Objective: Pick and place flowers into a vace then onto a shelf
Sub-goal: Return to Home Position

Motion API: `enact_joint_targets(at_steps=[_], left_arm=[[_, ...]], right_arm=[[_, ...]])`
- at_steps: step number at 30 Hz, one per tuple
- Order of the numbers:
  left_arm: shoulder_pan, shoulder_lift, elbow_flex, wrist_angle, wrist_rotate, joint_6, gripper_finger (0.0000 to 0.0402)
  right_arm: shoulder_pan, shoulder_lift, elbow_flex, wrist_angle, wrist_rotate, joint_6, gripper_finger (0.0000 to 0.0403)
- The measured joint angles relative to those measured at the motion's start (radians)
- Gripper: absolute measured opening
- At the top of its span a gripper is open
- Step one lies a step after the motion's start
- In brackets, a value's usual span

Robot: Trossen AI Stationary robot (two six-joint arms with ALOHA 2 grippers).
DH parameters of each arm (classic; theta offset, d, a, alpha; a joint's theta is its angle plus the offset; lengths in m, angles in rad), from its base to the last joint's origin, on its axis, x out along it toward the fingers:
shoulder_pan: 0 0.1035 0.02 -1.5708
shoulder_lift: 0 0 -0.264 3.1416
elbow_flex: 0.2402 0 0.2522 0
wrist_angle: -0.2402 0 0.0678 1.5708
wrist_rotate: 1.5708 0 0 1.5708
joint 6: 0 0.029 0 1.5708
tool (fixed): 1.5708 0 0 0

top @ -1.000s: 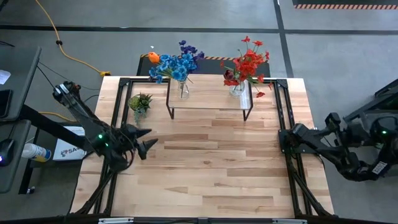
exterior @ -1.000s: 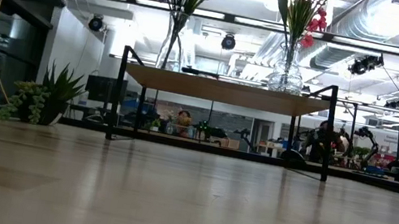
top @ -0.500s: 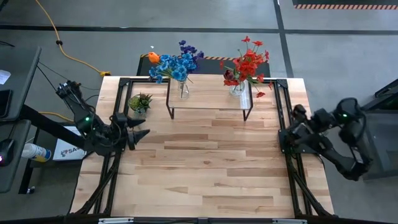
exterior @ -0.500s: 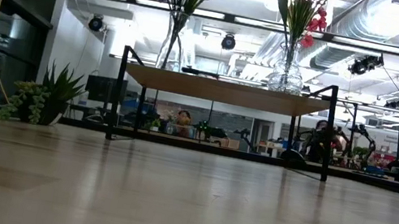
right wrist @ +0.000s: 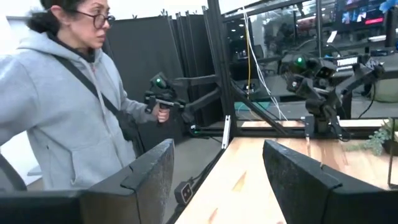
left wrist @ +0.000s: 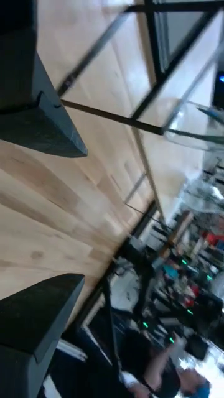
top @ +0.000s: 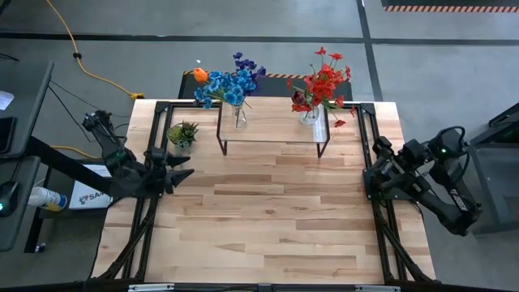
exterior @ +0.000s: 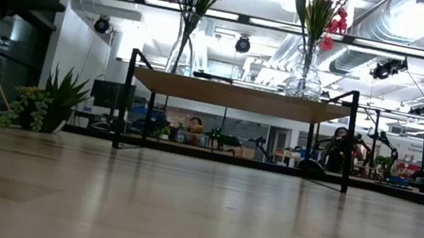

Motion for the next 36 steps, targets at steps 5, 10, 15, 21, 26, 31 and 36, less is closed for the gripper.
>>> enact_joint_targets(at_steps=[5,10,15,21,26,31,36], left_arm=[[0.000,-0.108,-0.055,0.126,0.002,0.184,0.0353],[0.000,-0.143,-0.098,0.207,0.000,0.287,0.0353],[0.037,-0.138,-0.098,0.228,0.030,0.296,0.0353],[0.211,-0.110,-0.126,0.405,0.211,0.423,0.0353],[0.413,-0.103,-0.149,0.408,0.370,0.428,0.0353],[0.620,-0.106,-0.185,0.393,0.478,0.428,0.0353],[0.804,-0.121,-0.185,0.363,0.603,0.447,0.0353]], right_arm=[[0.000,-0.068,0.000,0.004,0.008,-0.002,0.0236],[0.001,-0.077,-0.020,0.006,0.035,0.046,0.0236],[0.001,-0.071,-0.176,0.184,0.034,0.106,0.0236],[0.001,-0.072,-0.407,0.673,0.000,0.355,0.0236],[0.001,-0.072,-0.568,0.991,0.051,0.518,0.0236],[0.001,-0.072,-0.639,1.124,0.066,0.596,0.0236],[-0.016,-0.069,-0.634,0.998,0.063,0.486,0.0236]])
